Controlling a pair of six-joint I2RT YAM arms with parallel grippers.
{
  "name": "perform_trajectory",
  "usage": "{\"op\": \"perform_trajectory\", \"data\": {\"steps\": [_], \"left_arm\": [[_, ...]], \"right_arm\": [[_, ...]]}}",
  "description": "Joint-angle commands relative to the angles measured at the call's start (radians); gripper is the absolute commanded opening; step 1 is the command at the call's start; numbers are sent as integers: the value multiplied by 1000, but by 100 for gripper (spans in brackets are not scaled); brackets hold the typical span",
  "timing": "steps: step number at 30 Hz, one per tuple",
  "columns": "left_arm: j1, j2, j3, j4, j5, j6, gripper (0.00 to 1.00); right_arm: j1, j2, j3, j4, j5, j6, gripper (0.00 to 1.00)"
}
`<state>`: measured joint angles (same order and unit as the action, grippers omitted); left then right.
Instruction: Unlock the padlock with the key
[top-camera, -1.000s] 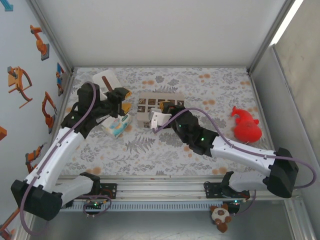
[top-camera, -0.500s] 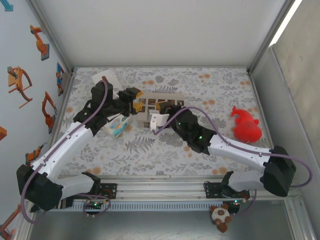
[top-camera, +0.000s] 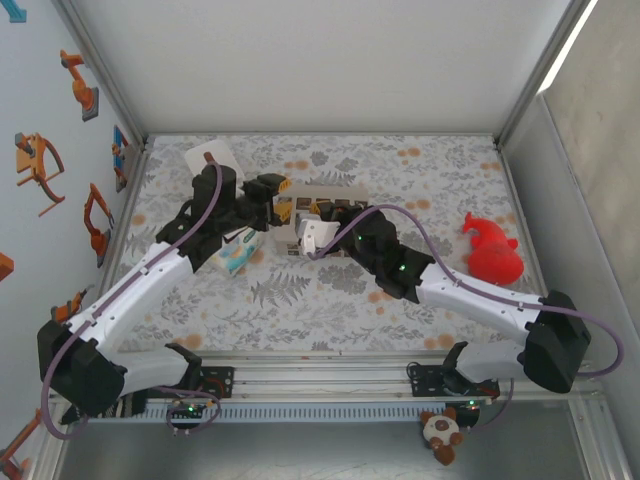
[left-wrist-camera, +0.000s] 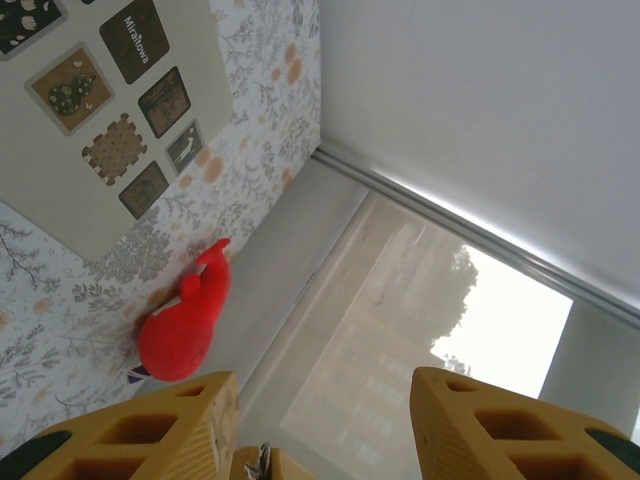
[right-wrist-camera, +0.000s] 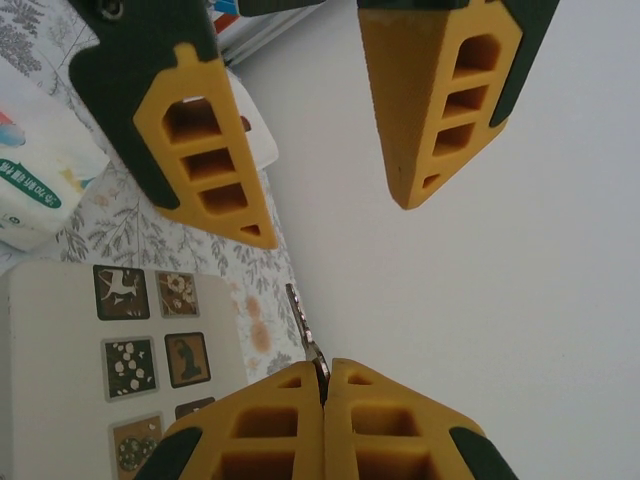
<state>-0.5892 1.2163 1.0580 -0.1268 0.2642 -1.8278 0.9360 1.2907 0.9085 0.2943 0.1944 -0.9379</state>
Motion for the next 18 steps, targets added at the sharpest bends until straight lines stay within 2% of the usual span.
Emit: {"op": "perform_trajectory", "data": {"steps": [1, 13, 18], "left_arm": [[-16, 18, -3, 12, -13, -48, 49], [-52, 52, 11, 45, -47, -57, 44], [-61, 68, 26, 44, -45, -54, 36]], "right_arm": [[-5, 3, 45, 12, -11, 34, 0], [-4, 17, 64, 19, -5, 39, 0], [-3, 30, 67, 27, 3, 39, 0]]}}
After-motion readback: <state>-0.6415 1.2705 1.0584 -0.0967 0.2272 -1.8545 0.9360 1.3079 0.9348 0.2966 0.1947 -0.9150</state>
